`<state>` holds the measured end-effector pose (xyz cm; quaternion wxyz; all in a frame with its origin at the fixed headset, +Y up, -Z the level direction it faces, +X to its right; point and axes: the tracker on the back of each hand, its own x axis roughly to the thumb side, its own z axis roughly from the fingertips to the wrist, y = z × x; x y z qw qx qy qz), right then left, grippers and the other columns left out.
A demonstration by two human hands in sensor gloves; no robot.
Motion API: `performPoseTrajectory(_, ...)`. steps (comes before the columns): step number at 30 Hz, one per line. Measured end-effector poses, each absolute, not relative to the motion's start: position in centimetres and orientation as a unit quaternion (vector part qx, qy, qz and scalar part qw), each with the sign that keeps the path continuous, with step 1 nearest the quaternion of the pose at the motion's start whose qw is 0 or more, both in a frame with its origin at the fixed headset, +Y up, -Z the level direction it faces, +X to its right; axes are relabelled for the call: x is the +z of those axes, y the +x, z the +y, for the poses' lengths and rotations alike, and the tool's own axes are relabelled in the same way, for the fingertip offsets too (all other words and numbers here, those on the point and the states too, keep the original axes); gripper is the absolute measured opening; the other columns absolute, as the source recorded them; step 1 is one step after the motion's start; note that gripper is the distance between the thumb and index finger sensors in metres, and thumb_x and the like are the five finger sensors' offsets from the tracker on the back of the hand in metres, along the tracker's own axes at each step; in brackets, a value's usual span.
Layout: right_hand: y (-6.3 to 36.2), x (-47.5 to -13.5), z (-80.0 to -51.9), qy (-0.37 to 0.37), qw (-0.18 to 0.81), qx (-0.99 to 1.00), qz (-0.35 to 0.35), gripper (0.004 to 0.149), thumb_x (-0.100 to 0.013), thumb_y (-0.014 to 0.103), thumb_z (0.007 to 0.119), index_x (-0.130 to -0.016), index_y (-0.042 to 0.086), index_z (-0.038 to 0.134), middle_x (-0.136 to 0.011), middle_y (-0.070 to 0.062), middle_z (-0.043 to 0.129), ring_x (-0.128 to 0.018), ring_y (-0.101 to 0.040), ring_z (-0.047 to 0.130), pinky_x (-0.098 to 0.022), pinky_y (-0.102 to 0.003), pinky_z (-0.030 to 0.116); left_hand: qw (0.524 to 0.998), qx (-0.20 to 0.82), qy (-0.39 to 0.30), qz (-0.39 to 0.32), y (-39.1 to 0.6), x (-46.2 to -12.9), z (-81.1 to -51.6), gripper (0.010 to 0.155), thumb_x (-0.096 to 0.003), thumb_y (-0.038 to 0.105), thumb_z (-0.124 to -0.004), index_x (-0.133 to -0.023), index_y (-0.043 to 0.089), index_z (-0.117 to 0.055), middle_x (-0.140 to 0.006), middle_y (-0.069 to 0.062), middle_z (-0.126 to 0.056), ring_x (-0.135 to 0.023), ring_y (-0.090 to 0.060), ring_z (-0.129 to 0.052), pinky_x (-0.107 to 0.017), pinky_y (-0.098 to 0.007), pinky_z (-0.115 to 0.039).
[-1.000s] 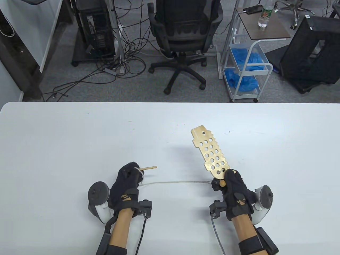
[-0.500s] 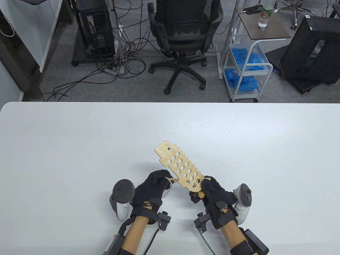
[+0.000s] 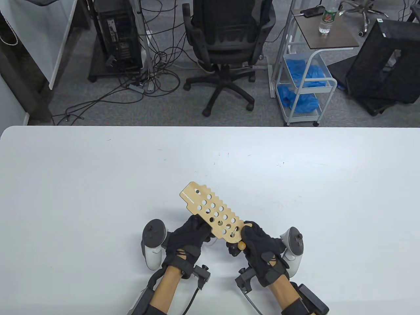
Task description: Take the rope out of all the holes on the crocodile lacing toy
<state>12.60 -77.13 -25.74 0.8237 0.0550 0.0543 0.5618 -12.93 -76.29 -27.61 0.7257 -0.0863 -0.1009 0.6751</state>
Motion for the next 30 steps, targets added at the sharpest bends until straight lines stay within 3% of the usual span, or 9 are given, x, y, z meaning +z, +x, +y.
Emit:
performPoseTrajectory(6,12.5,-25.7,-77.1,0.060,0.838,0.538,0.068,0.046,-0.038,0.042,0.078,-0.072,0.010,0.082,-0.052,-0.013,0.098,-0.032,-0.027,0.099,-0.049,-0.059,0.075,0.738,0.659,-0.098,-0.106,-12.5,-27.5,-76.3,0.043,-0.0486,0.031,-0.080,-0.091,0.040,-0.083,-0.086,0.006,-0.099,-0.072,-0.017,-0.094,-0.058,-0.047,-0.079)
performPoseTrajectory(20,11.9,-25.6,-76.6,0.081,0.852,0.508,0.099,0.046,-0.039,0.042,0.077,-0.072,0.011,0.083,-0.050,-0.013,0.100,-0.030,-0.027,0.100,-0.049,-0.059,0.076,0.718,0.677,-0.098,-0.129,-12.7,-27.7,-76.1,0.043,-0.0481,0.030,-0.079,-0.089,0.044,-0.083,-0.088,0.010,-0.097,-0.074,-0.016,-0.092,-0.063,-0.050,-0.076)
performPoseTrajectory(26,11.6,-25.6,-77.2,0.069,0.843,0.520,0.119,0.047,-0.038,0.042,0.076,-0.070,0.009,0.085,-0.048,-0.014,0.101,-0.028,-0.026,0.101,-0.048,-0.059,0.077,0.758,0.630,-0.059,-0.158,-12.2,-27.3,-74.8,0.042,-0.0487,0.032,-0.080,-0.088,0.045,-0.084,-0.087,0.010,-0.098,-0.074,-0.015,-0.092,-0.063,-0.049,-0.076)
performPoseTrajectory(30,11.6,-25.6,-77.2,0.067,0.845,0.517,0.119,0.047,-0.038,0.042,0.075,-0.071,0.009,0.084,-0.048,-0.014,0.101,-0.028,-0.026,0.100,-0.048,-0.059,0.077,0.755,0.633,-0.061,-0.161,-11.6,-27.0,-74.9,0.042,-0.0488,0.033,-0.080,-0.089,0.043,-0.084,-0.086,0.010,-0.099,-0.074,-0.016,-0.093,-0.062,-0.050,-0.076)
